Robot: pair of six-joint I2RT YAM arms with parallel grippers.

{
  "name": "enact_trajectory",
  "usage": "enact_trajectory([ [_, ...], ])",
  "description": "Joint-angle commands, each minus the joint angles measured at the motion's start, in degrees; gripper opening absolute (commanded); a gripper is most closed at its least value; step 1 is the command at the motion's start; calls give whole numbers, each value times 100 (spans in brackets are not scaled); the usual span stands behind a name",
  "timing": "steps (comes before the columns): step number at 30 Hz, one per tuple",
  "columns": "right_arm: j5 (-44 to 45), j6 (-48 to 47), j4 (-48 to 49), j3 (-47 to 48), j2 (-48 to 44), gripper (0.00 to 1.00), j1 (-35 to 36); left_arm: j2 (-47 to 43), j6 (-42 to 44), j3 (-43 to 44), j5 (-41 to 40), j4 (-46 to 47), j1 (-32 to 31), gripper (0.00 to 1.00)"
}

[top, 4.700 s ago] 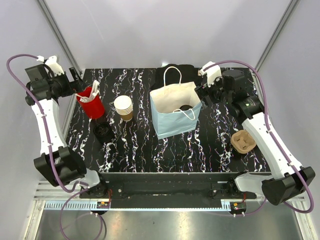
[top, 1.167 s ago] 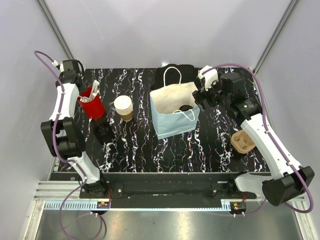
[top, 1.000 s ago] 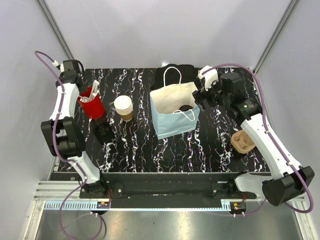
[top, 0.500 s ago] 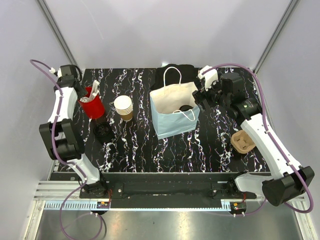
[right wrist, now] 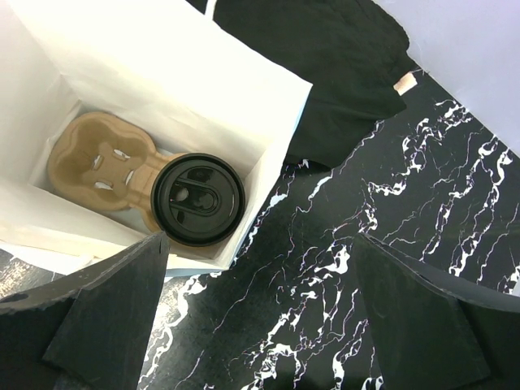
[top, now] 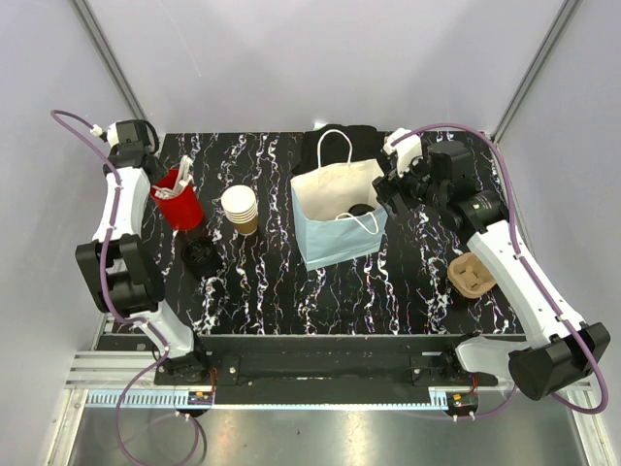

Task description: Pack the takeout coffee

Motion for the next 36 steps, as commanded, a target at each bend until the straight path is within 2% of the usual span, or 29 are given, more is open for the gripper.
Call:
enact_trajectory([
  [1,-155,68,76,47,-80,100,-22,119,14,312,-400,228,-14,52],
  [7,-208,103,32,74,-80,100,-22,250,68,443,-514,228,-31,48],
  [14,-225,103,15,83,-106,100,-31,321,111,435,-708,237,-102,34],
  [17,-252,103,6,83,-115,100,-14,356,147,408,-734,246,-111,25],
  [18,-252,103,-3,83,-107,100,-22,365,164,408,-743,254,-111,14],
  [21,-260,112,-3,91,-124,100,-22,417,173,408,-700,246,-119,0],
  [26,-278,112,-20,91,-133,100,-14,391,173,435,-603,184,-111,0],
  [31,-278,112,-20,100,-124,100,-22,172,208,461,-24,158,-119,0],
  [34,-278,112,-20,100,-142,100,-14,-48,270,461,565,149,-128,15],
  [35,-278,112,-12,100,-150,100,-14,-153,287,461,706,149,-137,25],
  [36,-269,112,-12,100,-150,100,-14,-215,322,452,907,132,-128,29],
])
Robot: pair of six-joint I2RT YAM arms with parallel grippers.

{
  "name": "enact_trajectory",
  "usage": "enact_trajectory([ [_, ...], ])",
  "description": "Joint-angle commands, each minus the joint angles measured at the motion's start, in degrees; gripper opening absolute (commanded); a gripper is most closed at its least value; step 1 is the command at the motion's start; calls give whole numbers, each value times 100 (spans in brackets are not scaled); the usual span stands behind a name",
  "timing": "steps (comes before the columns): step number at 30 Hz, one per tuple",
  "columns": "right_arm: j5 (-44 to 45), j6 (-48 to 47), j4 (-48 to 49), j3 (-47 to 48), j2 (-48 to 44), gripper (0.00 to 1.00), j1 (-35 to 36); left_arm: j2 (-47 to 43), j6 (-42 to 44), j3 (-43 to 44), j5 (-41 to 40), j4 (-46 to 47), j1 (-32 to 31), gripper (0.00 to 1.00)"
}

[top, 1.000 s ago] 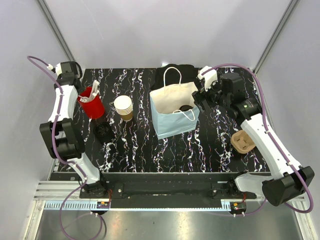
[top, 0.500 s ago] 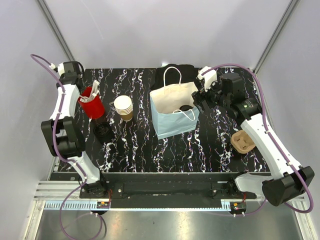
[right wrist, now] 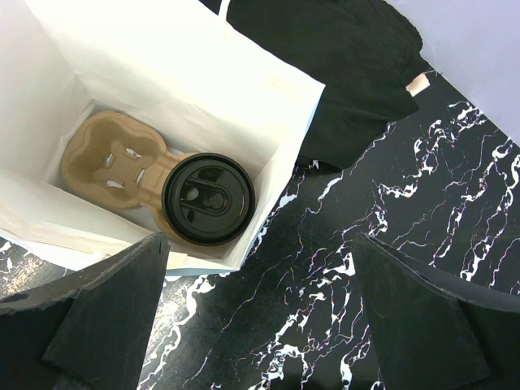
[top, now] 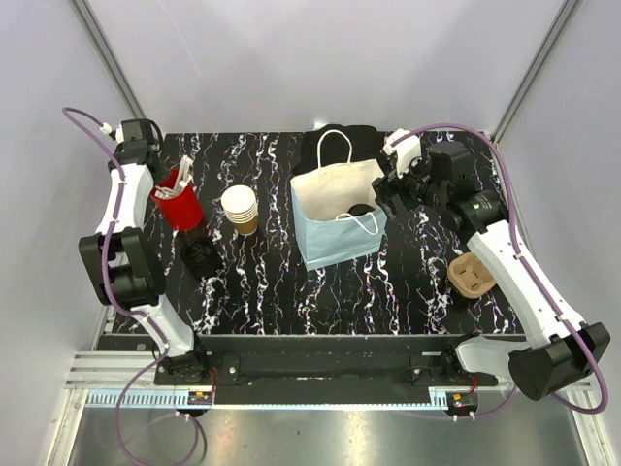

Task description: Pack the takeout coffee

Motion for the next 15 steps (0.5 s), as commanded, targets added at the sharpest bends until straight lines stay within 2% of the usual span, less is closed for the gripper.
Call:
enact_trajectory([
  [1,-112,66,23,100,-168,100,-22,-606,110,275,902,158,-34,32],
  [8,-112,75,32,91,-203,100,-22,-1125,356,310,1359,62,-60,43],
  [12,-121,75,32,91,-212,100,-22,-1301,760,372,1868,-123,-104,55],
  [15,-130,75,23,91,-212,100,-22,-1354,1120,337,2298,-176,-245,56],
])
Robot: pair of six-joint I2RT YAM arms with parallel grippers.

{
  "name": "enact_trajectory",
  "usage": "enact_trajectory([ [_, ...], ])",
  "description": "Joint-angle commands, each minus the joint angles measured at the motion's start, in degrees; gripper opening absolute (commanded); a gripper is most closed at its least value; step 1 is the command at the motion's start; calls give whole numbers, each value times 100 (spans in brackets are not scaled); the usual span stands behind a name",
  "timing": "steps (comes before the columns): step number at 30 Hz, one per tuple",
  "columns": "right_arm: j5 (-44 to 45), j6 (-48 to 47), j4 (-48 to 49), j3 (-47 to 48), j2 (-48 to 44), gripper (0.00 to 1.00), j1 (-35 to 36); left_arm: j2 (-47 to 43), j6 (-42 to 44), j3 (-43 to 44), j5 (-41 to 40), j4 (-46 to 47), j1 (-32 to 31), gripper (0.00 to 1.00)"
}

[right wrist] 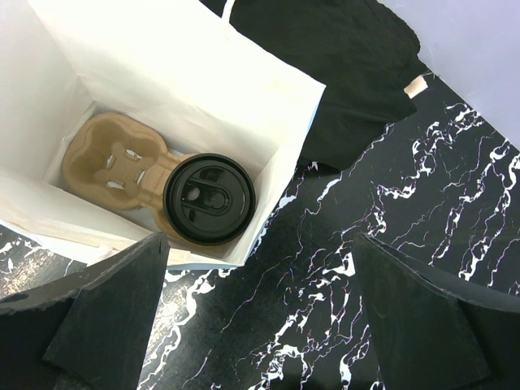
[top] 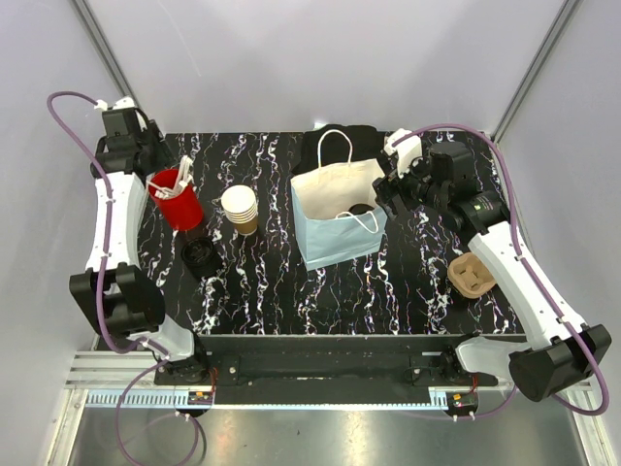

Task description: Pack the takeout coffee

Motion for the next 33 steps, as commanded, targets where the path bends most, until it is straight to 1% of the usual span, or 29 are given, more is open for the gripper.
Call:
enact_trajectory([
  [1,-138,75,25,91,-173,100,-22,-206,655,160,903,-58,-212,56],
  [5,-138,84,25,91,-199,100,-22,-171,1322,142,1290,-164,-423,55],
  [7,-138,84,8,91,-216,100,-22,-136,1499,125,1300,-269,-546,55],
  [11,-147,92,17,91,-217,100,-22,-57,1912,125,888,-471,-748,52],
  [14,-147,92,8,91,-225,100,-22,-83,2062,28,405,-515,-837,50],
  [17,-165,101,8,91,-217,100,-22,-83,2132,-33,158,-550,-863,48],
  [19,-165,92,17,91,-208,100,-22,-66,2177,-69,-61,-586,-889,44],
  [21,-173,92,17,83,-199,100,-22,-40,2194,-95,-412,-603,-907,43],
  [23,-174,92,17,83,-208,100,-14,-22,2203,-121,-589,-603,-907,43],
  [33,-174,101,8,91,-173,100,-14,321,2212,-86,-607,-603,-924,44],
])
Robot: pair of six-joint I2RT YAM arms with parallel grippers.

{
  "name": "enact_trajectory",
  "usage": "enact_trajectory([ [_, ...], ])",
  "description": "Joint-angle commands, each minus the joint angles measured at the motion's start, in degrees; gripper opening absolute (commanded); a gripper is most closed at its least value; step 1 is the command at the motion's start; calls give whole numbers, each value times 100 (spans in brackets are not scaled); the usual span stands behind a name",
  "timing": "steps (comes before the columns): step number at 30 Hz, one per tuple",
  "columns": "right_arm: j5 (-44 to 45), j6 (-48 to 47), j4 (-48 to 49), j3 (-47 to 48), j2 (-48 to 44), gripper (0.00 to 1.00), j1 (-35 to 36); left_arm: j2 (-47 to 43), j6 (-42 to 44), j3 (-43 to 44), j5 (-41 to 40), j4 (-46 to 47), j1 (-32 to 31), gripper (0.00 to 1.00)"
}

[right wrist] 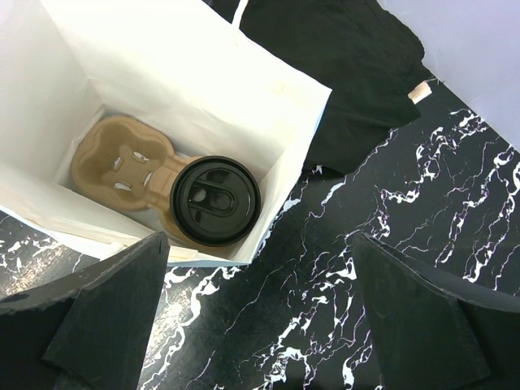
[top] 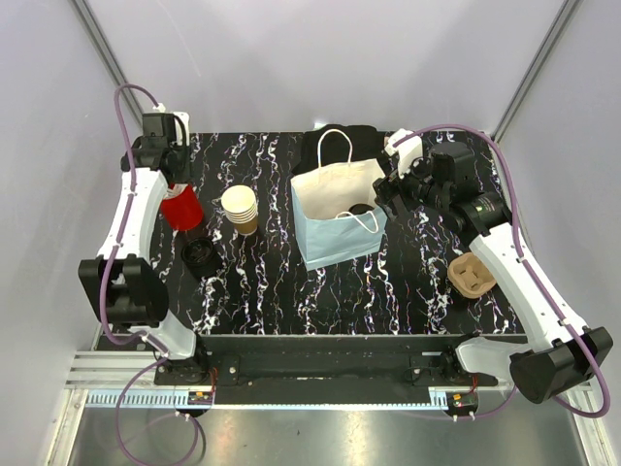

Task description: Pack the takeout coffee

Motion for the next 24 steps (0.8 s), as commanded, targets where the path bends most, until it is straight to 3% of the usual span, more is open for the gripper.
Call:
enact_trajectory([
  [1,-88,75,10,83,-120,100,-14,150,92,38,-220,87,-39,44],
  [17,-97,84,10,91,-120,100,-22,344,118,-23,-599,87,-48,36],
  [24,-88,84,10,83,-129,100,-22,309,127,-93,-695,87,-48,22],
])
